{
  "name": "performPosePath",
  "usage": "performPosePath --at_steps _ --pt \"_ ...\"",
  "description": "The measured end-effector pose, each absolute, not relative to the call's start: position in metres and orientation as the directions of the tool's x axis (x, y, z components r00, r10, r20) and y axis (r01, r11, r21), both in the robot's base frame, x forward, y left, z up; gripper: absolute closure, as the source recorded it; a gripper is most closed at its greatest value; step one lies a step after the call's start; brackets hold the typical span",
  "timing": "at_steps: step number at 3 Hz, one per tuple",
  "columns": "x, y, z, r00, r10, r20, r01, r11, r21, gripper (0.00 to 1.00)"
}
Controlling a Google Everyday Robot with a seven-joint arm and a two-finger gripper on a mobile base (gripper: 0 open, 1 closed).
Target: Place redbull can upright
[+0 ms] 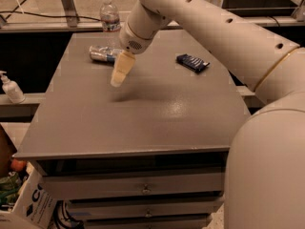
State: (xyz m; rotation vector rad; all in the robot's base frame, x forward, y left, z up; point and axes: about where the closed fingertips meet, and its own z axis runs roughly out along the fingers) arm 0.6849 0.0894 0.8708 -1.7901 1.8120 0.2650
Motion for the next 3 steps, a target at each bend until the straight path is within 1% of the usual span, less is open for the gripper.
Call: performPosePath --at_steps 3 --pt "0.728 0.126 0.846 0.088 -0.875 -0.476 -0.972 0.03 -0.234 0.0"
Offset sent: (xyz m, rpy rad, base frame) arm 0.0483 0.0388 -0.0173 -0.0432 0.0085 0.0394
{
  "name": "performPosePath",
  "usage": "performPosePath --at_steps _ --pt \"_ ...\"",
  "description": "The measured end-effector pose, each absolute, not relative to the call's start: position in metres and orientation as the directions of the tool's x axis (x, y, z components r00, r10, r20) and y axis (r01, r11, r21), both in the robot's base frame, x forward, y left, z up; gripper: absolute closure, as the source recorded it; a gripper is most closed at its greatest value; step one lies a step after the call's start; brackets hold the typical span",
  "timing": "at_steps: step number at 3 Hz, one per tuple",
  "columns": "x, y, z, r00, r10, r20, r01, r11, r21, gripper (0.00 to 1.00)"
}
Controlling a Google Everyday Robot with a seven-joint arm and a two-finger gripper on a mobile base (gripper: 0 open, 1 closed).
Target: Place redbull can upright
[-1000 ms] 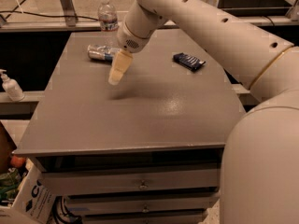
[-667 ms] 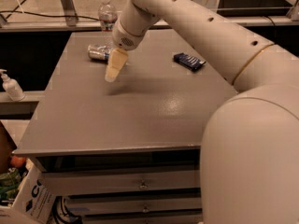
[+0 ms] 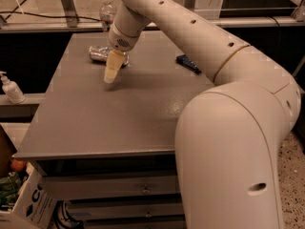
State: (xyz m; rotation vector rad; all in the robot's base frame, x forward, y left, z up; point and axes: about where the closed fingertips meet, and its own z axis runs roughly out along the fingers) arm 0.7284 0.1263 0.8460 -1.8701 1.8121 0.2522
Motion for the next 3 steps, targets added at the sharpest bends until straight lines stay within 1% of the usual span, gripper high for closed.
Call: performPosePath --at_steps 3 --pt "0.748 0.136 0.832 0.052 -0.908 -0.415 -0.979 0.035 -0.2 0.0"
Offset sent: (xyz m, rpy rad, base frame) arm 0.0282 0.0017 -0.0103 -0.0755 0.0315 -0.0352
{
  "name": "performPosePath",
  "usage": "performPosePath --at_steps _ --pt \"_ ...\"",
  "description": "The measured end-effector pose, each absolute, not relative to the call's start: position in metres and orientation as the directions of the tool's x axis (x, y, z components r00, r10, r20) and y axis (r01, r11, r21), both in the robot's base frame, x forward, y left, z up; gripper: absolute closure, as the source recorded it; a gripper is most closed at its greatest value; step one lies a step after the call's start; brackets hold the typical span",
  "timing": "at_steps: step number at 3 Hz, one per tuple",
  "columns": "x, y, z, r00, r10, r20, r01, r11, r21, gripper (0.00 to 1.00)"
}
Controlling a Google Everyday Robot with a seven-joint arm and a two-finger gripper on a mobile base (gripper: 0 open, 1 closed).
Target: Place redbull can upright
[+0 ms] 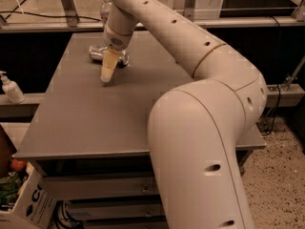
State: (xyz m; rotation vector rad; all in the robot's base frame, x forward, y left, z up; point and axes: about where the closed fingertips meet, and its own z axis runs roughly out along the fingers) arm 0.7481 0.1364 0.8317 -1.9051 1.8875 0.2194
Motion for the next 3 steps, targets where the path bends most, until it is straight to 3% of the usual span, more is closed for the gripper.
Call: performPosePath --at_steps 3 --pt "0.7486 0.1508 0.8386 -0.036 -0.89 -0.454 -0.966 0.147 -0.213 0.0"
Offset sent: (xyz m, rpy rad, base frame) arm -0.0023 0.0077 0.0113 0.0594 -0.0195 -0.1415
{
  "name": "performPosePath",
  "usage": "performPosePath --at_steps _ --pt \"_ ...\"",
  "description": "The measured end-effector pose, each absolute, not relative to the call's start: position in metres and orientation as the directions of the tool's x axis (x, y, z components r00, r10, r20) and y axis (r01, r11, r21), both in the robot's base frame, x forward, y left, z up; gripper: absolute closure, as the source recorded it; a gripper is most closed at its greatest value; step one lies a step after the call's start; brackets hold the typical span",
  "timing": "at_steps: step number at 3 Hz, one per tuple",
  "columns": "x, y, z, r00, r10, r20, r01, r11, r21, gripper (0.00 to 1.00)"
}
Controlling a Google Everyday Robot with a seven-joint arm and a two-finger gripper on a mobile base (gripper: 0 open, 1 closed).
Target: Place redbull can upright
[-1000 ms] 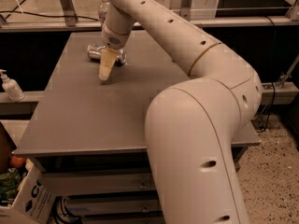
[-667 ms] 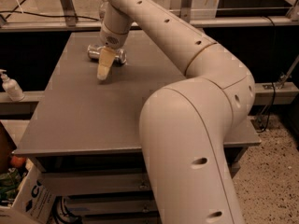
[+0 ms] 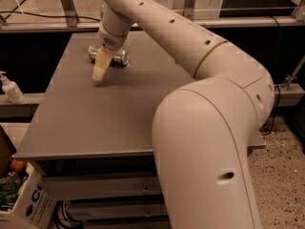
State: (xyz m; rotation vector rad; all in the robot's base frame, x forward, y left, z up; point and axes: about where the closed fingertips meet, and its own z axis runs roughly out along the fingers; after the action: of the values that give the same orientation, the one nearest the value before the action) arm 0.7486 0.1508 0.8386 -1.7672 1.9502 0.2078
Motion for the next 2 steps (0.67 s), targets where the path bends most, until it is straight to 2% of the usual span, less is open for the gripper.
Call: performPosePath --at_steps 2 --pt "0.7501 0.1644 0.836 -0.053 -0.891 -0.451 -0.952 0.181 -0.246 0.0"
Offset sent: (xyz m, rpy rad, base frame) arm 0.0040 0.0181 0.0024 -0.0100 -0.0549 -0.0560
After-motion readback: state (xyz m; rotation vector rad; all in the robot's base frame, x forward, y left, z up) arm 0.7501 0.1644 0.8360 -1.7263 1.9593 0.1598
